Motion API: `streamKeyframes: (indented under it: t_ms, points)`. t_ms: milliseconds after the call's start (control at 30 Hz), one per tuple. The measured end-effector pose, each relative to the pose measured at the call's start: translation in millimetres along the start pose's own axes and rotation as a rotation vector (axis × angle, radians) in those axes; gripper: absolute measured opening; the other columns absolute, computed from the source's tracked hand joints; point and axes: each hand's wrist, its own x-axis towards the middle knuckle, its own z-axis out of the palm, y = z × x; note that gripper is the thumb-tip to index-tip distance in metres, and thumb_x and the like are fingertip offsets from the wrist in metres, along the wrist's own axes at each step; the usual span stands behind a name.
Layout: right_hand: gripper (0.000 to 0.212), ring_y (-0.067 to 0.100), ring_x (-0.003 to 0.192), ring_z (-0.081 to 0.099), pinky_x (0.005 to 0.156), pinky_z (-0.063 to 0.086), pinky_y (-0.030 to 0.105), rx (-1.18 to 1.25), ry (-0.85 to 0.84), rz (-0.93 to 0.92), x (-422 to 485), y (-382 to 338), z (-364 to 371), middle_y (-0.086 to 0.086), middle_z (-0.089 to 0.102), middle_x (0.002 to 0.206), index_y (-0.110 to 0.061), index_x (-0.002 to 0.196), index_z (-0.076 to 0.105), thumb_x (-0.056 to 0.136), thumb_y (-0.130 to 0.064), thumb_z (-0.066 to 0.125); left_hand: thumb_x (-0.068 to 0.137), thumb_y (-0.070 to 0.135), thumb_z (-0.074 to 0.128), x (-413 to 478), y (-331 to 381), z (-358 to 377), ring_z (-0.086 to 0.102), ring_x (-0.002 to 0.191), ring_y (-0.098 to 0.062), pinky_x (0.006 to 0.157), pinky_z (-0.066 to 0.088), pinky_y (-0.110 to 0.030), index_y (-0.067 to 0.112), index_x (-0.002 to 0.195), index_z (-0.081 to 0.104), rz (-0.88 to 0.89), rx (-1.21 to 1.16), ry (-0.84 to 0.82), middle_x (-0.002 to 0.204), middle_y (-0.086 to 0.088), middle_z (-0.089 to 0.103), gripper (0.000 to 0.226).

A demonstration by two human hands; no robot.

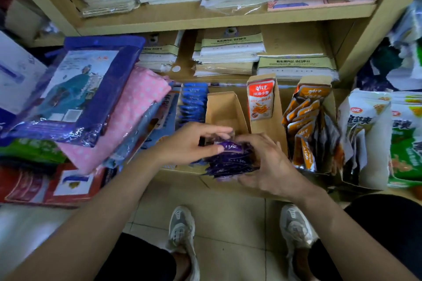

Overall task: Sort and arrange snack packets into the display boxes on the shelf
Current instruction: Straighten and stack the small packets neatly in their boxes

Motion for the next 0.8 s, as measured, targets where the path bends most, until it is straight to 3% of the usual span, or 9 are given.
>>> streamKeyframes:
  t_ms: [100, 167, 400, 533, 667, 800]
  points:
    - [0.077, 0.009, 0.123, 0.048, 0.102, 0.04, 0.049, 0.018, 0.055, -0.026, -3, 2, 5, -0.013, 0.058, 0.128, -0.03, 0.133, 0.05, 0.066, -0.049, 0.082, 0.087, 0.025, 0.079, -7, -11, 9, 0.058, 0.11, 0.014, 0.092, 0.044, -0.009, 0.023, 0.14, 0.059, -0.008, 0.024, 0.068, 0.127, 0.02, 0.064, 0.057]
    - [0.076, 0.011, 0.125, 0.051, 0.101, 0.043, 0.05, 0.003, 0.07, -0.058, -5, 2, 6, -0.012, 0.058, 0.13, -0.032, 0.135, 0.049, 0.068, -0.056, 0.076, 0.086, 0.024, 0.08, -7, -16, 13, 0.059, 0.099, 0.018, 0.084, 0.044, -0.005, 0.025, 0.135, 0.063, -0.034, 0.017, 0.154, 0.123, 0.02, 0.066, 0.052]
    - [0.083, 0.014, 0.124, 0.054, 0.102, 0.048, 0.031, -0.116, 0.055, -0.154, 4, -3, 1, -0.008, 0.057, 0.136, -0.025, 0.143, 0.047, 0.07, -0.049, 0.078, 0.09, 0.024, 0.076, 14, -18, -4, 0.067, 0.085, 0.004, 0.078, 0.055, -0.024, 0.027, 0.11, 0.078, 0.06, 0.154, 0.173, 0.099, 0.014, 0.077, 0.021]
    - [0.073, 0.018, 0.122, 0.055, 0.1, 0.051, 0.036, -0.163, 0.143, -0.138, 15, -5, 3, -0.004, 0.057, 0.138, -0.021, 0.135, 0.057, 0.069, -0.032, 0.086, 0.093, 0.024, 0.072, 23, -25, -7, 0.065, 0.08, -0.001, 0.073, 0.052, -0.029, 0.026, 0.106, 0.078, 0.087, 0.213, 0.238, 0.093, 0.015, 0.075, 0.014]
    - [0.048, 0.022, 0.117, 0.056, 0.096, 0.051, 0.035, -0.208, 0.231, -0.173, 19, 1, 10, 0.001, 0.056, 0.141, -0.018, 0.115, 0.068, 0.072, -0.03, 0.084, 0.095, 0.026, 0.068, 32, -32, -11, 0.066, 0.086, 0.0, 0.076, 0.054, -0.031, 0.031, 0.105, 0.076, 0.098, 0.207, 0.337, 0.095, 0.022, 0.072, 0.013]
    - [0.049, 0.024, 0.125, 0.052, 0.103, 0.047, 0.032, -0.217, 0.24, -0.173, 21, 2, 12, 0.006, 0.048, 0.149, -0.015, 0.12, 0.068, 0.075, -0.032, 0.08, 0.096, 0.026, 0.067, 56, -32, -20, 0.067, 0.087, -0.003, 0.075, 0.056, -0.039, 0.031, 0.102, 0.075, 0.123, 0.26, 0.458, 0.094, 0.017, 0.074, 0.011]
